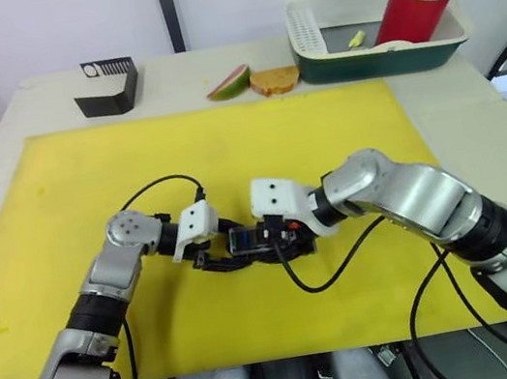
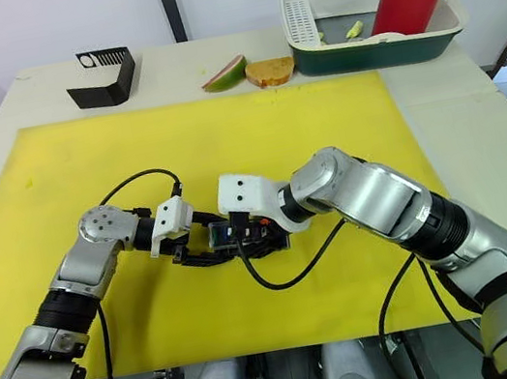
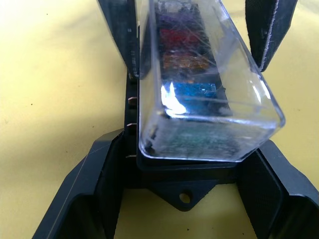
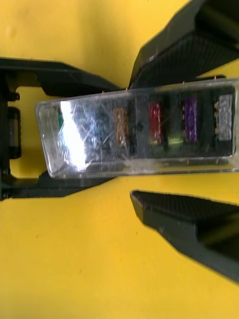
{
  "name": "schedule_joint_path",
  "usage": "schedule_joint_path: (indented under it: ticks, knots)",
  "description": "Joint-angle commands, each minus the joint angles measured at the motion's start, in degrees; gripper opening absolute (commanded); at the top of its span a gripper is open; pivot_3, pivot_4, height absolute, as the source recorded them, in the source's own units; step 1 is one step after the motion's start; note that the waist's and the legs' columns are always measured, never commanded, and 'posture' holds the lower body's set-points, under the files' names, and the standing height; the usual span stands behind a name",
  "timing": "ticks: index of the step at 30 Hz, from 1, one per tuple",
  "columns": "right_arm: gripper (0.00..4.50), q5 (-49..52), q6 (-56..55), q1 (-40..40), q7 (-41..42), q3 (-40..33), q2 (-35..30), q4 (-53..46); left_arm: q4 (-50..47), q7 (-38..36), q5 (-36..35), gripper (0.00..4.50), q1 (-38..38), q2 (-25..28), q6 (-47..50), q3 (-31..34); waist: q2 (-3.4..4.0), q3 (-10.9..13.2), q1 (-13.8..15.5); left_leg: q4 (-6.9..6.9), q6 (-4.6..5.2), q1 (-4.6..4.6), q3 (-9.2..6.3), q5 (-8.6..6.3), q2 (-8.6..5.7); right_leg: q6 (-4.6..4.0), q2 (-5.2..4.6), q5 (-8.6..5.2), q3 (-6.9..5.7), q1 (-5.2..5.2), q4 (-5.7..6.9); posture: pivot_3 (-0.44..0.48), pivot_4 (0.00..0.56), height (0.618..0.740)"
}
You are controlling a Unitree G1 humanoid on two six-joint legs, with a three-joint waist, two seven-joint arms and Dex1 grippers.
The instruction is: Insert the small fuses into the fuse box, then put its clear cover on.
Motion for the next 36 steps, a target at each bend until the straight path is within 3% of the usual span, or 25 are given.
schedule_joint_path:
  ticks: [1,36]
  knots:
    - [3.08,0.66,-0.69,-0.18,0.31,-1.91,0.27,-1.89,-0.79,0.52,0.77,2.64,0.27,-0.28,0.02,-0.01,0.00,0.00,0.00,0.00,0.00,0.00,0.00,0.00,0.00,0.00,0.00,0.00,0.00,0.00,0.00,0.000,0.150,0.740]
    - [3.08,1.46,-1.34,-3.04,3.14,-4.68,-0.54,-0.30,-0.74,0.49,0.91,2.64,0.32,-0.73,-0.28,-0.35,0.00,0.00,0.05,0.01,0.02,0.00,0.00,-0.01,0.00,0.00,0.00,0.00,0.00,0.01,-0.01,0.000,0.150,0.740]
